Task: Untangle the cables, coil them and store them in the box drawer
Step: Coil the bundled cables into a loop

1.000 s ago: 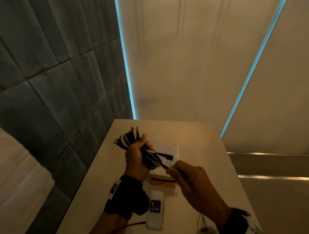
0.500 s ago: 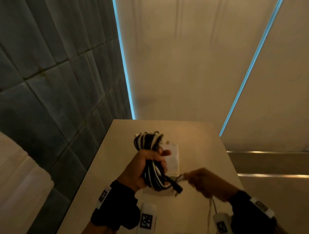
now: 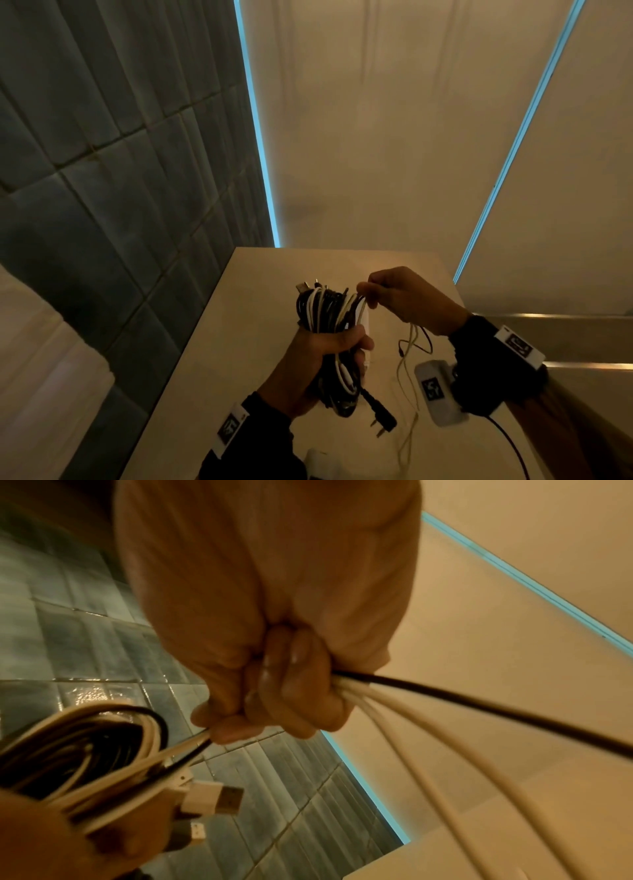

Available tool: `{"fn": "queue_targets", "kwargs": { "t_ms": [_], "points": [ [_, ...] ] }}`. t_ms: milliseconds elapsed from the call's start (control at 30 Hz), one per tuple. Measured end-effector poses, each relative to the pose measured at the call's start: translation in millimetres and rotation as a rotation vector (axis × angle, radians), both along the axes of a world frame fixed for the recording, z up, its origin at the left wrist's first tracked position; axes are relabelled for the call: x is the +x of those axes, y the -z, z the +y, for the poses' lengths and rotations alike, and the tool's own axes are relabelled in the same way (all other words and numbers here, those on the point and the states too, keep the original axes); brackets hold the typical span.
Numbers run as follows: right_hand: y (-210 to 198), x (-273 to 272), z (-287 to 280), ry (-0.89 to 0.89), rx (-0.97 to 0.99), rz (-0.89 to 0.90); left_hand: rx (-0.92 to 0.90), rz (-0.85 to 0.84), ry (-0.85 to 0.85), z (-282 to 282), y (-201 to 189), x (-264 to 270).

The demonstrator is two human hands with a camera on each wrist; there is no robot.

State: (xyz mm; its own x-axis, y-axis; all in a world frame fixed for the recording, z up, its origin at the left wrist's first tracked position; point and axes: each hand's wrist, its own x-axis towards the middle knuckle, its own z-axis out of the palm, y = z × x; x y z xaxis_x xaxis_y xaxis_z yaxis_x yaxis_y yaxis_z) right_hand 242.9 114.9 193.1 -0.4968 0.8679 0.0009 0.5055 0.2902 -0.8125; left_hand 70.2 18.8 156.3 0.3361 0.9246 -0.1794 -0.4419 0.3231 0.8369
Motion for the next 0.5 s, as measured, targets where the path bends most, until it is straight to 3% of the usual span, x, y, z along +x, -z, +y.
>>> {"fn": "queue_targets", "kwargs": {
  "t_ms": [133,233,400,500],
  "points": [
    [6.8,-2.6,2.7,-0.09,0.105,-0.032,-0.022,-0.002,0.081,-4.1,-5.5,-1.6],
    [8.7,-1.5,3.1,-0.147,0.074,-0.036,-0.05,0.042,0.113,-3.9,-2.9,-3.3],
    [12.9,17.7,-6.1,-0.173,-0.22,0.063,-0.171,-0.128,-0.035,0.5,8.0,-14.9],
    [23.2,29.2,-11.2,-0.125,-0.379,0.178,-0.159,-0.089,-0.097,5.5,18.7,-18.3]
  ]
}}
